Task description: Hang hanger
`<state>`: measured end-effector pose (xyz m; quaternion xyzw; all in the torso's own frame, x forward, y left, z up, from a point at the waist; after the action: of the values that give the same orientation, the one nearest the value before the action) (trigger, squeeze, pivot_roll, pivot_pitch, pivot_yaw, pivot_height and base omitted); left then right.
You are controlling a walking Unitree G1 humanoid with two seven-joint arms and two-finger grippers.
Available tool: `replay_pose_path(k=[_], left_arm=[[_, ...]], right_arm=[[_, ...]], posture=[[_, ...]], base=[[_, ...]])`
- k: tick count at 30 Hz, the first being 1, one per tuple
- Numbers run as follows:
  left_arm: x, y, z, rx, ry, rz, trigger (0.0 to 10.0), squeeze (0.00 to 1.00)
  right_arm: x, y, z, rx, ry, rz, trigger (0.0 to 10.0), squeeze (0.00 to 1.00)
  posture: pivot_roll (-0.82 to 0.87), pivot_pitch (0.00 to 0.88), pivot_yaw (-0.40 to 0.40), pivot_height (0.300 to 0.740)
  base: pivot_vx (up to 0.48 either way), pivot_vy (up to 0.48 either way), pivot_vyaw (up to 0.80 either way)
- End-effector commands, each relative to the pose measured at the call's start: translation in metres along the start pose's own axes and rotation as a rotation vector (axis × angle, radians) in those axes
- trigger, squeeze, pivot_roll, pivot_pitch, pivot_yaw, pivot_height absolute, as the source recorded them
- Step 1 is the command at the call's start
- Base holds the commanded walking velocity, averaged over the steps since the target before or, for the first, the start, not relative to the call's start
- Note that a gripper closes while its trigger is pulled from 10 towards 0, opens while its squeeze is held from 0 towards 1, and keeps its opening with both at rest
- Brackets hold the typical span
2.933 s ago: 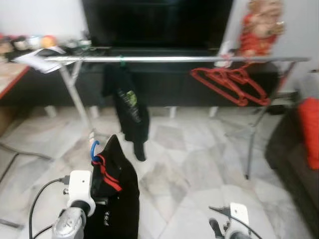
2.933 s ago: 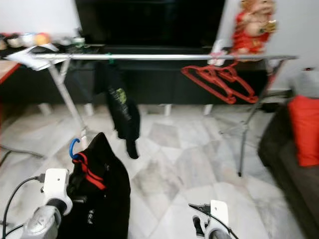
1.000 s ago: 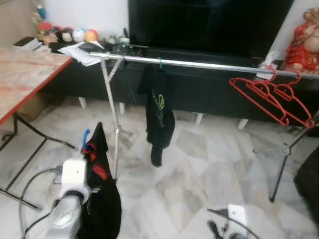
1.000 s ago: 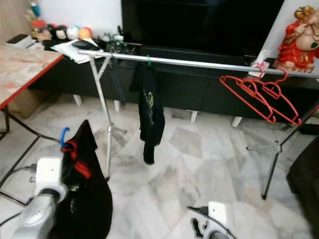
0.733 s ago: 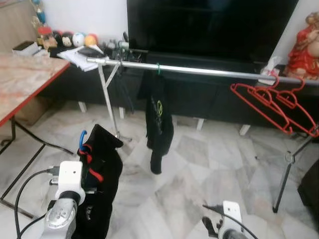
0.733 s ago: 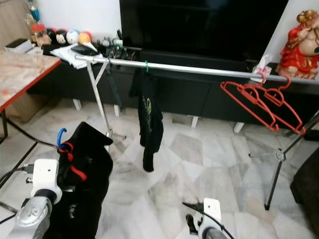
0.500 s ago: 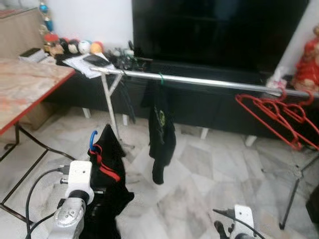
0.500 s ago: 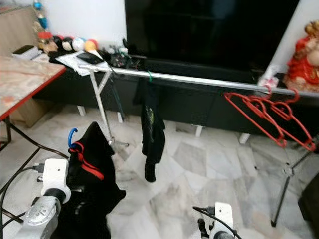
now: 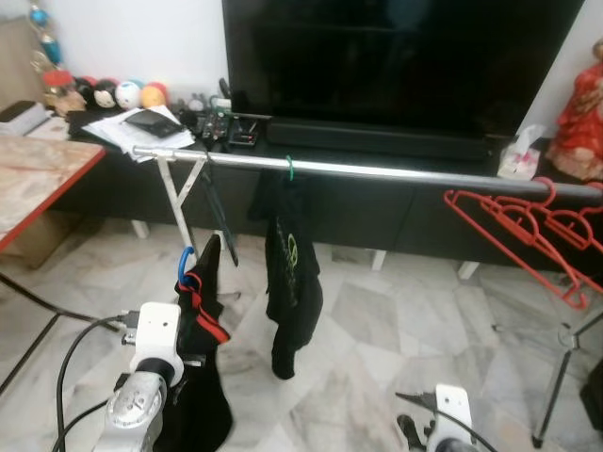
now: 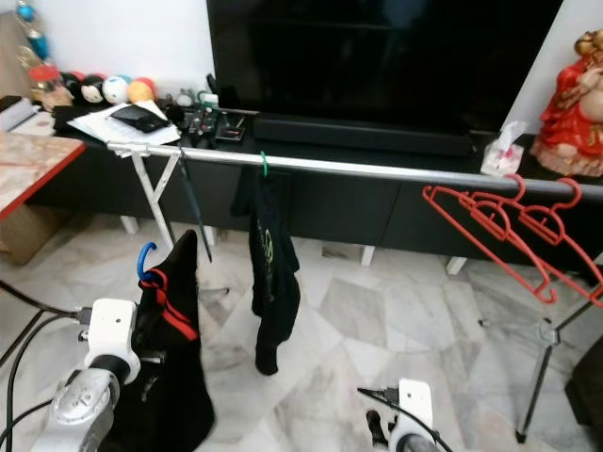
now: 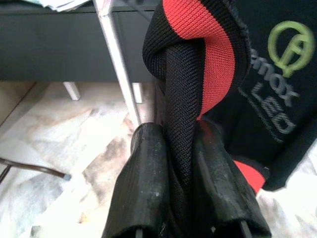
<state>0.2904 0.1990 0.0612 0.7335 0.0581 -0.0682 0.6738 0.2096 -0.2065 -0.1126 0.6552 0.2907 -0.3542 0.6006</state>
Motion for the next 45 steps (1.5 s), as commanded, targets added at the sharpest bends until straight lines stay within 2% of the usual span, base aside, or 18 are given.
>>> replay_pose_path(k=[1, 11, 45], left_arm=[[-0.0042, 0.0063, -0.0081, 0.004, 0.022, 0.036, 10.0, 0.00], [-0.0057, 0.0057, -0.0048, 0.023, 0.004, 0.037, 10.0, 0.00], [-0.0083, 0.0036, 0.0008, 0.023, -0.013, 0.031, 10.0, 0.00]], right_arm=[[-0.0001, -0.0048, -0.0039, -0.002, 0.007, -0.014, 10.0, 0.00], [-0.0003, -0.0052, -0.0032, -0.007, 0.007, -0.015, 10.0, 0.00], [-0.0002, -0.0042, -0.0006, -0.003, -0.016, -0.012, 10.0, 0.00]], posture=[[-0.03, 0.000, -0.042, 0.740], [-0.03, 0.000, -0.043, 0.740], [-0.03, 0.000, -0.050, 0.740]], base=[[0.000, 0.000, 0.00], [0.000, 0.000, 0.00], [0.000, -0.247, 0.00]])
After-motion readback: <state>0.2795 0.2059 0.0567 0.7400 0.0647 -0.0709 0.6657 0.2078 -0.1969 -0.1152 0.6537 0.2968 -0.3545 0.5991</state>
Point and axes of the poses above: a point about 5 cm out from each wrist's last joint towards the gripper, its own x axis pointing out of the wrist towards the gripper, its own y axis along the axis of the wrist's last joint, z = x × y, the point moved 4 cm from there along x, pointing out of the wrist towards the gripper, and after that the axes turned 3 degrees about -x, right-handed, at the moved point
